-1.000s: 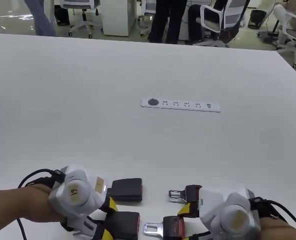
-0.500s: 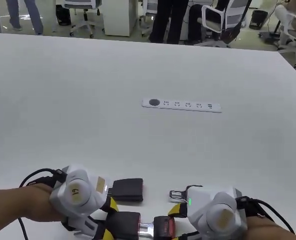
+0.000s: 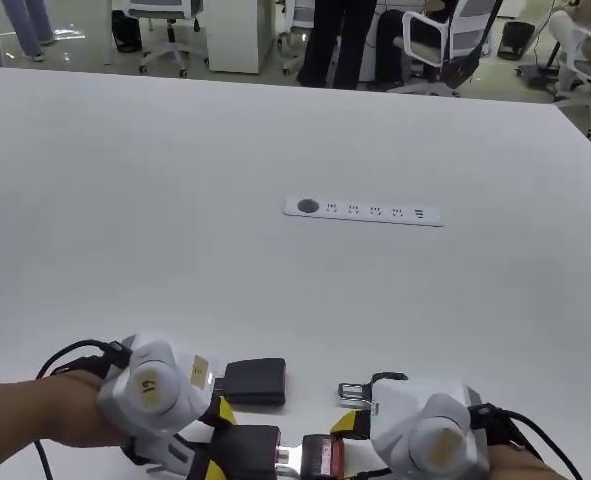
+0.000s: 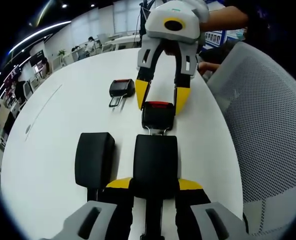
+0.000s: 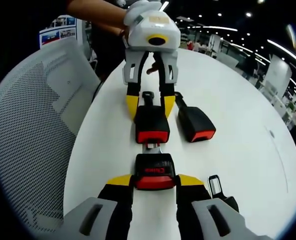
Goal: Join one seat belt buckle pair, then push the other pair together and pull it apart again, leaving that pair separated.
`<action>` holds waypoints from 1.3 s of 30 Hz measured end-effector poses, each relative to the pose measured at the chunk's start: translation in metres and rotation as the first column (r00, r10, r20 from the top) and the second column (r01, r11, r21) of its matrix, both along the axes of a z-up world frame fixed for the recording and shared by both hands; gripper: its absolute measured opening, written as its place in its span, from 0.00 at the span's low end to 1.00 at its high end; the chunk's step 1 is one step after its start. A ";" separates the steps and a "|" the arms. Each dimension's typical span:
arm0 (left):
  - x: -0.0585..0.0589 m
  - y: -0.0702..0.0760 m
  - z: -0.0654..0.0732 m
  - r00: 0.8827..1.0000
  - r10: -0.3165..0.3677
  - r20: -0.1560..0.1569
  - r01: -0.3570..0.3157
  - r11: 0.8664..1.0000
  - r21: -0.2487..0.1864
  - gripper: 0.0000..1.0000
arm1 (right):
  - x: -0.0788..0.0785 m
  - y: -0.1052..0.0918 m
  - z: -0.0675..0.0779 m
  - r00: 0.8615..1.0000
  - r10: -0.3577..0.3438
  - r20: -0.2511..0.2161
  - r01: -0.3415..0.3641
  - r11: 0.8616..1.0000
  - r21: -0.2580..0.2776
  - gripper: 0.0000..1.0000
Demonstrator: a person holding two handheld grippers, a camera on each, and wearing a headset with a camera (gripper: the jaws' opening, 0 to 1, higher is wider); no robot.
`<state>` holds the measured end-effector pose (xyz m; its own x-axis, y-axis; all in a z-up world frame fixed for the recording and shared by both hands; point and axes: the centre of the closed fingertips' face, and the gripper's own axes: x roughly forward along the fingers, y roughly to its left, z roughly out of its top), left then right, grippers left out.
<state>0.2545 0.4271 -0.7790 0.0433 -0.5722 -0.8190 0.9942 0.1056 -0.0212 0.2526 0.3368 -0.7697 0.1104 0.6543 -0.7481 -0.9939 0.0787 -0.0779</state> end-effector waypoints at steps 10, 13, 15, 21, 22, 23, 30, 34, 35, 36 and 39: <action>0.001 0.000 0.000 1.000 0.000 0.005 0.000 1.000 -0.005 0.32 | 0.000 0.002 -0.001 1.000 -0.009 -0.014 0.009 1.000 0.000 0.28; 0.000 -0.001 0.001 1.000 0.000 0.005 0.000 1.000 -0.007 0.32 | 0.000 0.003 0.000 1.000 -0.004 -0.016 0.004 1.000 -0.003 0.28; 0.000 -0.001 0.002 1.000 -0.001 0.005 0.001 1.000 -0.009 0.32 | 0.003 0.006 0.000 1.000 -0.001 -0.016 0.001 1.000 -0.001 0.28; -0.001 -0.002 0.003 1.000 -0.006 0.005 0.006 1.000 -0.006 0.32 | 0.002 0.009 0.001 1.000 0.010 -0.022 -0.011 1.000 -0.022 0.27; -0.001 -0.002 0.003 1.000 -0.005 0.005 0.005 1.000 -0.006 0.32 | 0.003 0.009 0.001 1.000 0.010 -0.023 -0.010 1.000 -0.023 0.27; -0.001 -0.002 0.003 1.000 -0.004 0.005 0.004 1.000 -0.006 0.32 | 0.003 0.009 0.001 1.000 0.005 -0.025 -0.005 1.000 -0.020 0.27; 0.001 0.000 0.001 1.000 -0.007 0.004 0.007 1.000 0.002 0.32 | 0.004 0.011 0.001 0.999 -0.013 -0.030 0.012 1.000 -0.020 0.27; 0.001 0.000 0.001 1.000 -0.013 0.005 0.013 1.000 0.013 0.32 | 0.001 0.019 0.001 0.999 -0.033 -0.042 0.033 0.999 0.004 0.27; 0.001 0.001 0.001 1.000 -0.014 0.005 0.013 1.000 0.018 0.32 | 0.002 0.022 0.001 0.999 -0.021 -0.031 0.021 1.000 0.003 0.27; 0.002 0.001 0.001 1.000 -0.013 0.004 0.013 1.000 0.022 0.32 | 0.003 0.023 0.001 0.999 -0.018 -0.030 0.018 1.000 0.001 0.27; 0.000 -0.001 0.001 1.000 -0.020 0.005 0.020 1.000 0.024 0.32 | 0.008 0.021 -0.002 0.999 -0.021 -0.033 0.021 1.000 -0.009 0.28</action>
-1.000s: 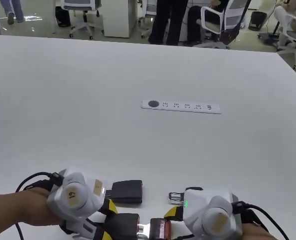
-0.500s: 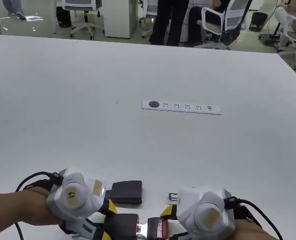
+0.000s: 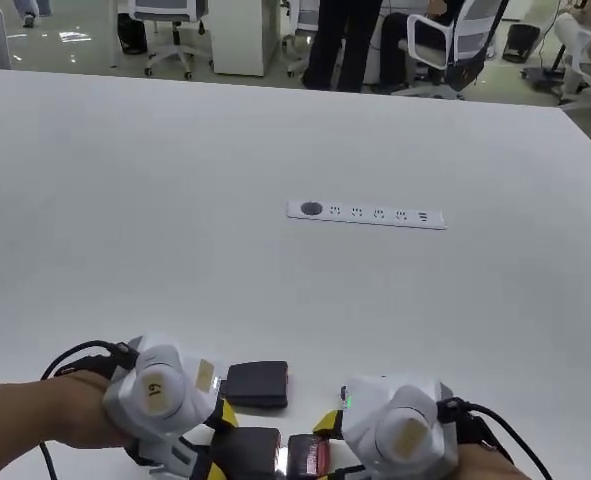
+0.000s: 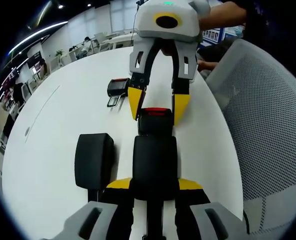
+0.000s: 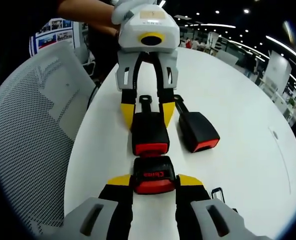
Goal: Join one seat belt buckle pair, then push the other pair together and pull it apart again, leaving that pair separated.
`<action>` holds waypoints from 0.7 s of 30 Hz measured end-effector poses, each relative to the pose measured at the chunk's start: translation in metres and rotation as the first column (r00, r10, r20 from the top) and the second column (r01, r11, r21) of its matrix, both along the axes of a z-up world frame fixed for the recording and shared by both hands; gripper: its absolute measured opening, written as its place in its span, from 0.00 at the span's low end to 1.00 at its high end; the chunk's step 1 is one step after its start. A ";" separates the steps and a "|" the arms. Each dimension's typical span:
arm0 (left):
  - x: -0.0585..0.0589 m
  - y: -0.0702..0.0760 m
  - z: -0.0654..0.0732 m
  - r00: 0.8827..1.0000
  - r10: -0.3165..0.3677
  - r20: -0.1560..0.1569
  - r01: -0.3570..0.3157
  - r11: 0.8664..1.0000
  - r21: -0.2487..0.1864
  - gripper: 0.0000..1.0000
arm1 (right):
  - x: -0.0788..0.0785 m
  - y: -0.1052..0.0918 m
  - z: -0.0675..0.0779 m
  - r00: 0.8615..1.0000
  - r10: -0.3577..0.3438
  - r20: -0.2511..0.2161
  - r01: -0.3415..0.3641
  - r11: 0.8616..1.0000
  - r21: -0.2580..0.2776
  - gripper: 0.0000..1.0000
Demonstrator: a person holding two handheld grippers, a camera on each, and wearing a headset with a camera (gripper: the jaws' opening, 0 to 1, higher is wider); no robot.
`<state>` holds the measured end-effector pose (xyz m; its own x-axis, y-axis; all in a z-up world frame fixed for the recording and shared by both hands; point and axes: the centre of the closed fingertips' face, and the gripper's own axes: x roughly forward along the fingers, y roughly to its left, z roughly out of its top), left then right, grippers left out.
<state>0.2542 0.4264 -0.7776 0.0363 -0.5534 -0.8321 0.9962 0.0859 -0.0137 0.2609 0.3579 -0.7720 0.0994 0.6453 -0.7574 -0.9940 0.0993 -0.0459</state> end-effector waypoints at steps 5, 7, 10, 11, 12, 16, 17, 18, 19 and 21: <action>-0.002 -0.002 0.001 1.000 0.000 -0.001 0.000 1.000 0.004 0.32 | -0.002 -0.001 -0.002 1.000 0.000 0.008 0.000 1.000 -0.002 0.28; -0.002 -0.002 0.001 1.000 0.000 0.000 0.000 1.000 0.005 0.32 | -0.002 -0.001 -0.003 1.000 0.009 0.018 -0.009 1.000 0.001 0.28; -0.003 -0.003 0.002 1.000 -0.017 0.009 0.017 1.000 0.027 0.32 | -0.003 -0.004 -0.004 0.999 0.018 0.033 -0.019 1.000 0.011 0.28; -0.003 -0.004 0.002 1.000 -0.026 0.013 0.026 0.999 0.039 0.32 | -0.005 -0.007 -0.003 0.999 0.024 0.026 -0.025 1.000 0.017 0.28; -0.002 -0.004 0.001 0.999 -0.031 0.014 0.031 0.999 0.039 0.32 | -0.005 -0.008 -0.003 0.999 0.026 0.023 -0.027 0.999 0.021 0.28; 0.001 -0.002 0.000 0.999 -0.034 0.014 0.033 0.997 0.064 0.32 | -0.005 -0.005 -0.003 1.000 0.009 0.013 -0.009 1.000 0.014 0.28; 0.001 -0.001 0.000 1.000 -0.022 0.004 0.021 0.997 0.072 0.32 | -0.006 -0.004 -0.002 1.000 0.004 0.010 -0.004 1.000 0.012 0.28; 0.002 -0.001 -0.001 1.000 -0.013 -0.003 0.014 0.997 0.077 0.32 | -0.006 -0.002 -0.001 1.000 0.002 0.010 -0.002 1.000 0.010 0.28; 0.002 -0.001 -0.001 1.000 -0.020 0.001 0.020 0.997 0.075 0.32 | -0.007 -0.004 0.000 1.000 0.001 0.010 -0.001 1.000 0.010 0.28; 0.000 0.001 -0.002 0.999 -0.031 0.006 0.031 0.998 0.060 0.32 | -0.006 -0.008 0.000 1.000 0.008 0.008 -0.009 1.000 0.029 0.28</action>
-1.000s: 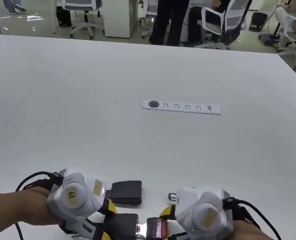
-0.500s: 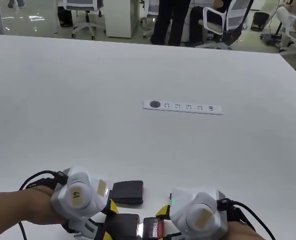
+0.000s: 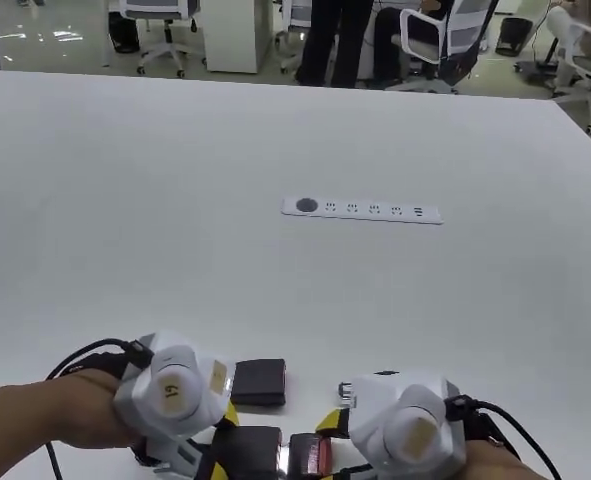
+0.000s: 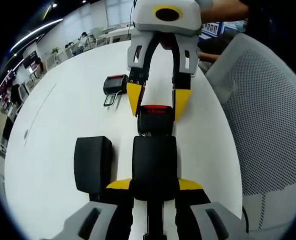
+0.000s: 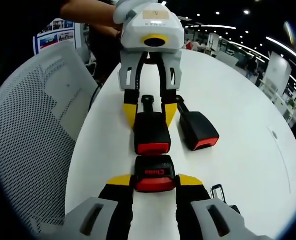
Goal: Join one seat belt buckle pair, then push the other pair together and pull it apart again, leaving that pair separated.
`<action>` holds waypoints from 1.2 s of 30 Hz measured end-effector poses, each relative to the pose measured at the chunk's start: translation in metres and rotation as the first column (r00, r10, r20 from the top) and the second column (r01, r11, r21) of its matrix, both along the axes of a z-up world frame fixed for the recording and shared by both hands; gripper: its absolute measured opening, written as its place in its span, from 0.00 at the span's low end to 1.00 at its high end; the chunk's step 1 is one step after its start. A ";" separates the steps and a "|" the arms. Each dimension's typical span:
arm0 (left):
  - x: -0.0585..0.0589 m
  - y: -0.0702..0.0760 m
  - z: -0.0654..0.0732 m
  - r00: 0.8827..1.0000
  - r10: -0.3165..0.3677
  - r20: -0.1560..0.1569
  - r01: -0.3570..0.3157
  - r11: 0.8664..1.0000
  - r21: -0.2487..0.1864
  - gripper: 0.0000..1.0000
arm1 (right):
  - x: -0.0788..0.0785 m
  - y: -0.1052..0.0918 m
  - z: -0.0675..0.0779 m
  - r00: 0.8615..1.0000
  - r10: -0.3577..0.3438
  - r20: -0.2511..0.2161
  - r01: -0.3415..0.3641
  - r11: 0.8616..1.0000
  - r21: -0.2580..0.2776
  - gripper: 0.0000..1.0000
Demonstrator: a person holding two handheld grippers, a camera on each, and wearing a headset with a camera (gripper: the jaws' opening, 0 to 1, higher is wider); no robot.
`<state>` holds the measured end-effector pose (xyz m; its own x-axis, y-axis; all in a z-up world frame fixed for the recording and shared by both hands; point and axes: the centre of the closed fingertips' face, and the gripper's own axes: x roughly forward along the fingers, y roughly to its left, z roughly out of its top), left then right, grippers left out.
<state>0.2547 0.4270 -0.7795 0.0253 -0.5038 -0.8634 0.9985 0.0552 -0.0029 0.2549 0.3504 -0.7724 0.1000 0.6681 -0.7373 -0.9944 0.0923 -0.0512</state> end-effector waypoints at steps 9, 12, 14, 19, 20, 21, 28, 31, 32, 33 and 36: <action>0.001 -0.001 -0.002 1.000 -0.006 -0.004 0.006 1.000 0.010 0.33 | -0.002 0.002 0.002 1.000 -0.007 -0.011 0.007 1.000 -0.006 0.29; 0.000 -0.001 -0.002 1.000 -0.010 0.006 0.010 1.000 0.012 0.33 | -0.005 0.002 0.004 1.000 0.014 0.007 -0.014 1.000 -0.018 0.30; -0.001 -0.003 -0.001 1.000 0.003 0.007 -0.004 1.000 0.024 0.34 | -0.005 0.002 0.003 1.000 0.012 0.008 -0.011 1.000 -0.028 0.31; -0.001 -0.003 0.000 1.000 -0.007 0.014 0.006 0.999 0.041 0.40 | -0.008 0.000 0.002 1.000 0.029 0.007 -0.029 0.999 -0.043 0.37; -0.002 -0.004 0.001 1.000 -0.008 0.014 0.007 0.999 0.042 0.41 | -0.006 -0.001 0.003 1.000 0.024 0.011 -0.024 0.999 -0.045 0.38; -0.002 -0.004 0.001 1.000 -0.008 0.016 0.007 0.999 0.041 0.41 | -0.005 -0.003 0.003 1.000 0.016 0.007 -0.016 0.999 -0.048 0.39; 0.004 -0.005 0.015 0.999 0.034 0.038 -0.035 0.999 0.013 0.47 | -0.003 -0.013 0.015 1.000 -0.009 0.012 0.009 0.999 -0.031 0.46; 0.006 -0.004 0.020 0.998 0.048 0.037 -0.048 0.999 0.005 0.48 | -0.001 -0.015 0.021 1.000 -0.015 0.016 0.016 0.999 -0.029 0.49; 0.009 -0.002 0.021 0.998 0.054 0.038 -0.054 0.999 0.000 0.49 | 0.003 -0.018 0.021 1.000 -0.017 0.021 0.018 0.999 -0.028 0.49; 0.010 -0.002 0.024 0.997 0.059 0.039 -0.059 0.998 -0.002 0.49 | 0.005 -0.019 0.022 0.999 -0.023 0.025 0.024 0.999 -0.023 0.49; 0.013 -0.002 0.030 0.996 0.077 0.035 -0.076 0.997 -0.016 0.50 | 0.009 -0.023 0.032 0.999 -0.029 0.032 0.030 0.999 -0.019 0.50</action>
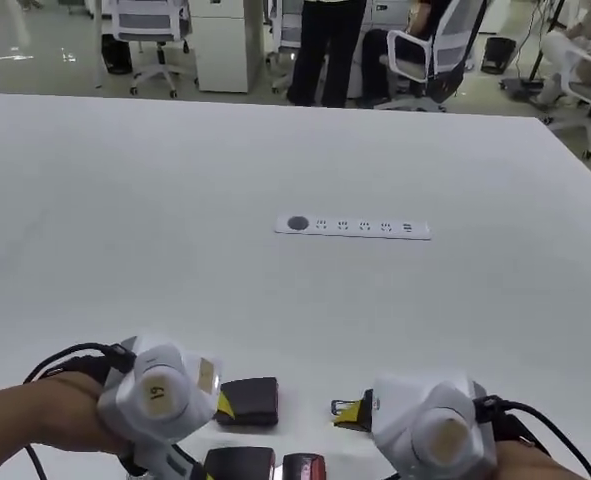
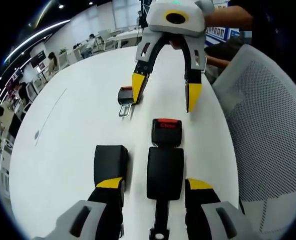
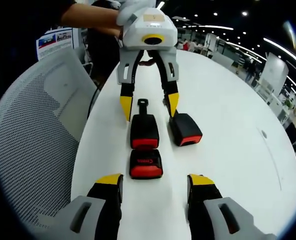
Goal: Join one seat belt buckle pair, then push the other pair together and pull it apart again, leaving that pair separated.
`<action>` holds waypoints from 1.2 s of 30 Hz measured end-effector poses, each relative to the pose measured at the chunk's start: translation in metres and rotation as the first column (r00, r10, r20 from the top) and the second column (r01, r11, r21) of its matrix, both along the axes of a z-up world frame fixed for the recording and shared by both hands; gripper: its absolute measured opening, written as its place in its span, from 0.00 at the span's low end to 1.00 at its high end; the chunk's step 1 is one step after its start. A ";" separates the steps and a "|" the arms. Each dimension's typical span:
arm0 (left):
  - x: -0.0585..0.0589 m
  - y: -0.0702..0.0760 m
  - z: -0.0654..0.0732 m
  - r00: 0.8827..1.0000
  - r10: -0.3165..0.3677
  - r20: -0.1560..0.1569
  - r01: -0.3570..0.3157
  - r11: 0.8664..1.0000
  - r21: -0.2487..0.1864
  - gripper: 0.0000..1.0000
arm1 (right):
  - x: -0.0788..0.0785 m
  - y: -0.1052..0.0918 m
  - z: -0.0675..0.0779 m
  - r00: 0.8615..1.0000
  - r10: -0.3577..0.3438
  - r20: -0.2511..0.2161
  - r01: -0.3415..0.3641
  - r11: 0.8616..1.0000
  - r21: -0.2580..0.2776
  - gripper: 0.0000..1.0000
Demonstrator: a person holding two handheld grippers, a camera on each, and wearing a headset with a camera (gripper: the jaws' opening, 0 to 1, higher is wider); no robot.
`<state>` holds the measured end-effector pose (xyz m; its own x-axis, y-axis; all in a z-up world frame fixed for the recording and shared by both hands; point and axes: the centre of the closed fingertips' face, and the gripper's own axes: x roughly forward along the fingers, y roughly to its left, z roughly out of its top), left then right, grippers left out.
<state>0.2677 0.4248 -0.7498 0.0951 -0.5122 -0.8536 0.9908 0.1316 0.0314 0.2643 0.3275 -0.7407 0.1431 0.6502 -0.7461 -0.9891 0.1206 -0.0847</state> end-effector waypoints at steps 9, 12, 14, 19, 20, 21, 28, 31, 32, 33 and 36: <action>0.019 0.002 0.016 0.999 0.043 0.015 -0.042 0.999 -0.023 0.52 | 0.016 -0.017 0.006 1.000 -0.030 0.008 0.030 1.000 -0.005 0.50; 0.027 0.002 0.019 0.998 0.051 0.026 -0.051 0.998 -0.026 0.52 | 0.024 -0.025 0.007 0.999 -0.047 0.008 0.047 0.999 -0.004 0.50; 0.033 0.003 0.018 0.998 0.057 0.031 -0.056 0.998 -0.028 0.52 | 0.029 -0.031 0.007 0.999 -0.053 0.013 0.053 0.999 -0.006 0.49; 0.045 0.002 0.018 0.996 0.073 0.047 -0.072 0.997 -0.021 0.52 | 0.037 -0.043 0.004 0.998 -0.050 0.029 0.051 0.998 -0.021 0.48; 0.047 0.001 0.018 0.996 0.075 0.046 -0.075 0.997 -0.023 0.52 | 0.039 -0.046 0.003 0.998 -0.049 0.031 0.050 0.998 -0.025 0.48; 0.049 0.001 0.018 0.996 0.077 0.047 -0.076 0.997 -0.024 0.52 | 0.040 -0.048 0.003 0.998 -0.048 0.033 0.049 0.998 -0.027 0.48; 0.061 -0.001 0.016 0.996 0.076 0.044 -0.075 0.997 -0.022 0.49 | 0.047 -0.058 0.000 0.998 -0.029 0.047 0.031 0.999 -0.044 0.46; 0.063 -0.003 0.013 0.997 0.069 0.039 -0.068 0.998 -0.015 0.49 | 0.050 -0.061 -0.003 0.999 -0.021 0.050 0.023 0.999 -0.049 0.45; 0.063 -0.003 0.011 0.997 0.063 0.037 -0.063 0.998 -0.008 0.48 | 0.050 -0.062 -0.005 0.999 -0.016 0.052 0.018 0.998 -0.052 0.44; 0.065 -0.002 0.008 0.998 0.060 0.034 -0.059 0.998 -0.005 0.48 | 0.051 -0.063 -0.007 0.999 -0.013 0.053 0.016 0.998 -0.056 0.44; 0.065 -0.004 0.008 0.999 0.043 0.025 -0.044 0.999 0.009 0.47 | 0.052 -0.065 -0.010 0.999 -0.002 0.051 0.005 0.998 -0.067 0.42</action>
